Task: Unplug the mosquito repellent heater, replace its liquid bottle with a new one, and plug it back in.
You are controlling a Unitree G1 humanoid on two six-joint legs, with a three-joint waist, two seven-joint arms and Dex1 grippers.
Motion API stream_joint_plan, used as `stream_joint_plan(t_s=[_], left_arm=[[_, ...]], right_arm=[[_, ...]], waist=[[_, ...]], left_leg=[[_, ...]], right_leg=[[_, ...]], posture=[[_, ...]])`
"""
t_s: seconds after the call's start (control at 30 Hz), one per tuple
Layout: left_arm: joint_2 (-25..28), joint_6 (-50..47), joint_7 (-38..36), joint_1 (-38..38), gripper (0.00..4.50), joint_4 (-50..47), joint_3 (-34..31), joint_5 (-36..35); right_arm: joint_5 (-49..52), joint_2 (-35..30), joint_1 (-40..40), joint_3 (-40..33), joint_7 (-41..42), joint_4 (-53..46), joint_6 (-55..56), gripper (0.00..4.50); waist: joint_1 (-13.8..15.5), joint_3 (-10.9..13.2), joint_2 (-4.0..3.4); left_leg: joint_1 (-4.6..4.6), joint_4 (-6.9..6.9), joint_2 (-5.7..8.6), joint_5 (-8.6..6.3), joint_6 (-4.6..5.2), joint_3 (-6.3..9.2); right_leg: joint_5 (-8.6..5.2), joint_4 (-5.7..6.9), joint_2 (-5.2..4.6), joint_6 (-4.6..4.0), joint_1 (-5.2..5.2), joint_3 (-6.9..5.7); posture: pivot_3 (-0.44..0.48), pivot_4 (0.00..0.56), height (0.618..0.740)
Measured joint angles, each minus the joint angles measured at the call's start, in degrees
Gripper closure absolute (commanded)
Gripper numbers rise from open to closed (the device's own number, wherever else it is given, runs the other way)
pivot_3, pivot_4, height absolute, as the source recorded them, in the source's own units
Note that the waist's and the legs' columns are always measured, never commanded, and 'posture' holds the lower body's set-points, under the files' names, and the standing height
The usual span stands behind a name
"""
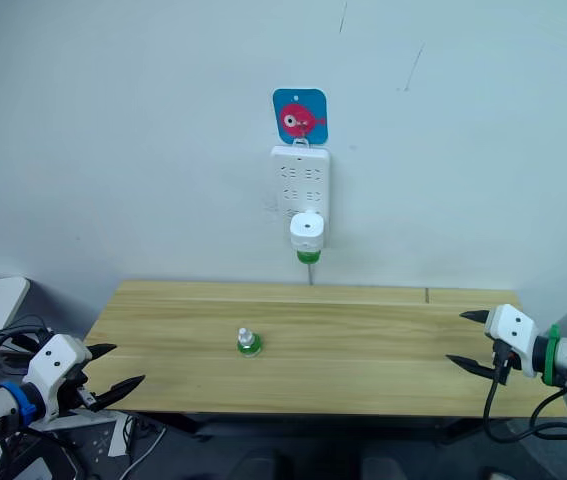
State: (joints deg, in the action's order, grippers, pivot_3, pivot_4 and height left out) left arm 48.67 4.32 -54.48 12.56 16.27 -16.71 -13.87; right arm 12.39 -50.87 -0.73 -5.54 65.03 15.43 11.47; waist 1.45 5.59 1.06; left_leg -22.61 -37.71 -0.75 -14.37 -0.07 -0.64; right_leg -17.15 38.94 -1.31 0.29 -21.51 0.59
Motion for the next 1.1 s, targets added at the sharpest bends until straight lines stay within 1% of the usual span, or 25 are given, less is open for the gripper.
stream_joint_plan(t_s=[0.3, 0.53, 0.63, 0.83, 0.93, 1.1], left_arm=[[0.01, -1.53, -0.65, 0.02, 0.0, -2.53, 0.0, -0.08], [0.04, -1.71, -5.48, -0.4, 0.0, -3.17, 0.0, -2.13], [0.1, -1.91, -7.43, -1.92, 0.0, -3.3, -0.01, -3.66], [2.05, -3.75, -12.0, -3.53, 0.0, -3.36, -0.26, -6.21], [2.22, -3.99, -12.84, -5.03, 0.0, -3.72, -0.25, -6.38], [2.43, -5.14, -13.93, -7.01, 0.0, -4.3, -0.15, -6.39]], right_arm=[[0.03, -0.89, 0.01, -0.14, -0.35, -2.23, -2.13, 0.02], [0.03, -0.89, 0.18, -0.17, -0.42, -2.92, -3.02, 0.02], [0.05, -0.89, 0.54, -0.5, -0.45, -3.44, -3.49, 0.02], [0.42, -0.91, 1.3, -1.96, -0.57, -4.33, -5.82, 0.02], [0.72, -1.28, 1.32, -2.24, -0.14, -5.12, -7.14, 0.02], [0.62, -1.49, 1.9, -2.39, -0.33, -6.29, -7.12, 0.02]], waist=[[0.0, 0.0, 0.0], [0.0, 0.0, 0.0], [0.0, 0.0, 0.0], [-0.03, 0.0, 0.0], [-0.02, 0.0, 0.0], [-0.07, 0.01, -0.01]], left_leg=[[0.0, 0.0, 0.0, 0.0, 0.0, 0.0], [0.01, -0.01, 0.01, 0.0, 0.0, -0.01], [0.01, -0.03, 0.02, 0.0, 0.0, -0.01], [0.02, -0.03, 0.02, 0.0, 0.0, -0.02], [0.02, -0.06, 0.02, 0.0, 0.0, -0.01], [0.02, -0.06, 0.02, 0.0, 0.0, -0.02]], right_leg=[[0.0, 0.01, 0.0, 0.0, 0.01, 0.0], [0.0, 0.02, 0.0, 0.0, 0.01, 0.0], [0.0, 0.02, 0.0, 0.0, 0.03, -0.01], [0.01, 0.03, 0.01, 0.01, 0.03, -0.01], [0.01, 0.04, 0.02, 0.02, 0.05, -0.02], [0.01, 0.04, 0.04, 0.02, 0.04, -0.01]], posture=[[0.08, 0.056, 0.74], [0.073, 0.058, 0.74], [0.073, 0.059, 0.74], [0.068, 0.062, 0.74], [0.067, 0.062, 0.74], [0.041, 0.075, 0.74]])
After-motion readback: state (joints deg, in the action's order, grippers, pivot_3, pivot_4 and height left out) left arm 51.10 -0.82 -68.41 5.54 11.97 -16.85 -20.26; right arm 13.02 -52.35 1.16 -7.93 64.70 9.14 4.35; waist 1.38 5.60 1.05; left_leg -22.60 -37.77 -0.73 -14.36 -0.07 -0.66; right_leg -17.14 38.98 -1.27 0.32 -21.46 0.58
